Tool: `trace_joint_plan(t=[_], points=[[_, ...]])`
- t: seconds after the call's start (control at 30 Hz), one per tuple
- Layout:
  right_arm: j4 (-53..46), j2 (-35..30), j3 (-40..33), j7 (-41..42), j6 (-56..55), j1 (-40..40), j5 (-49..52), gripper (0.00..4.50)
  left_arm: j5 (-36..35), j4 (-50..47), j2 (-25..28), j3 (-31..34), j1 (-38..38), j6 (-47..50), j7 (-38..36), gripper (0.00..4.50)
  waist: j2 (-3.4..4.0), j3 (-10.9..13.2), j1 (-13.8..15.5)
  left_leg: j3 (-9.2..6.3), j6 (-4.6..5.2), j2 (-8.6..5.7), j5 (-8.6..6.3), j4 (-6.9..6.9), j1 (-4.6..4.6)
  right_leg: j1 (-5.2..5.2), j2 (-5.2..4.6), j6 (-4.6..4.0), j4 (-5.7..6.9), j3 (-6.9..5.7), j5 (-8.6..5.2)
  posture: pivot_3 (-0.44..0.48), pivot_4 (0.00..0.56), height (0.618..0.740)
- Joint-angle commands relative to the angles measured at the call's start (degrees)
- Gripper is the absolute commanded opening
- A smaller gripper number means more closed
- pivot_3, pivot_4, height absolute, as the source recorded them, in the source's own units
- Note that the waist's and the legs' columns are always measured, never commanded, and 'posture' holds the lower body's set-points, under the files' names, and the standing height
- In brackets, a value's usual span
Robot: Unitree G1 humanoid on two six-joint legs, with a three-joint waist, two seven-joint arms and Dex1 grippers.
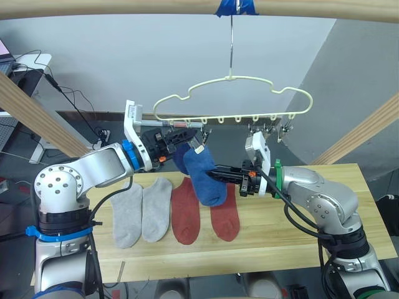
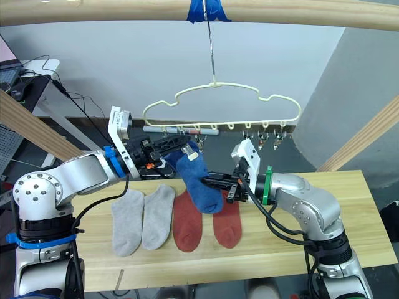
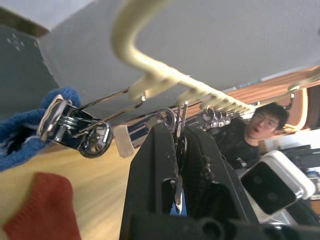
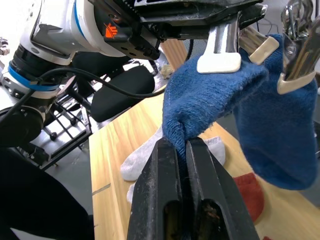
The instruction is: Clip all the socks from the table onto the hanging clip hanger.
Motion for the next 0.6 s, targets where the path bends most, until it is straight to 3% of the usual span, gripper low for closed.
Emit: trace_joint_plan(t=[0.03,0.23,0.37,0.4,0.5,0.6], points=[[-1.09,-0.14,0.06,0.09,-1.72,-0.33,-0.47,0.00,-0.04,-2.80,0.18,0.25,-0.38,-1.51,-2.46,1.38,0.00,0.00,0.01,0.00,0.00,0.00,0.00,0.00,-0.01,0.00,0.00,0.00,0.00,0.00,0.00,-0.064,0.287,0.740],[-0.94,-0.05,1.35,-0.32,-3.02,0.10,-2.51,0.00,0.38,-4.60,2.56,0.38,1.08,-0.48,-4.45,3.20,0.00,0.00,-0.01,0.01,0.00,0.00,0.00,0.00,-0.03,-0.04,0.00,0.00,0.00,0.02,0.00,-0.052,0.276,0.740],[-0.03,0.36,2.53,-0.52,-4.28,-0.07,-4.01,0.00,3.71,-7.84,7.85,0.27,2.71,1.28,-8.28,4.46,0.00,0.00,-0.05,0.03,0.00,0.01,0.00,-0.02,-0.06,-0.11,0.01,0.00,0.01,0.05,0.00,-0.047,0.273,0.740],[0.25,0.50,2.86,-0.58,-4.64,-0.11,-4.42,0.00,4.24,-8.66,9.04,0.27,3.30,1.61,-9.36,4.46,0.00,0.00,-0.06,0.04,0.00,0.00,0.00,-0.04,-0.06,-0.12,0.01,0.00,0.01,0.05,0.00,-0.047,0.273,0.740],[0.96,0.72,3.75,-0.66,-5.63,-0.14,-5.87,0.72,5.24,-10.92,11.76,0.41,4.94,1.92,-11.93,4.50,0.00,0.00,-0.03,0.09,0.00,0.00,0.00,-0.07,-0.07,-0.18,0.01,0.00,0.01,0.10,0.00,-0.034,0.270,0.740],[1.85,0.90,4.23,-1.06,-6.69,-0.04,-7.45,1.74,15.11,-17.46,14.10,-1.16,7.96,-0.88,-16.38,4.50,0.01,0.00,-0.02,0.08,-0.01,0.00,0.01,-0.07,-0.18,-0.30,0.01,0.00,0.02,0.10,0.00,-0.033,0.267,0.740]])
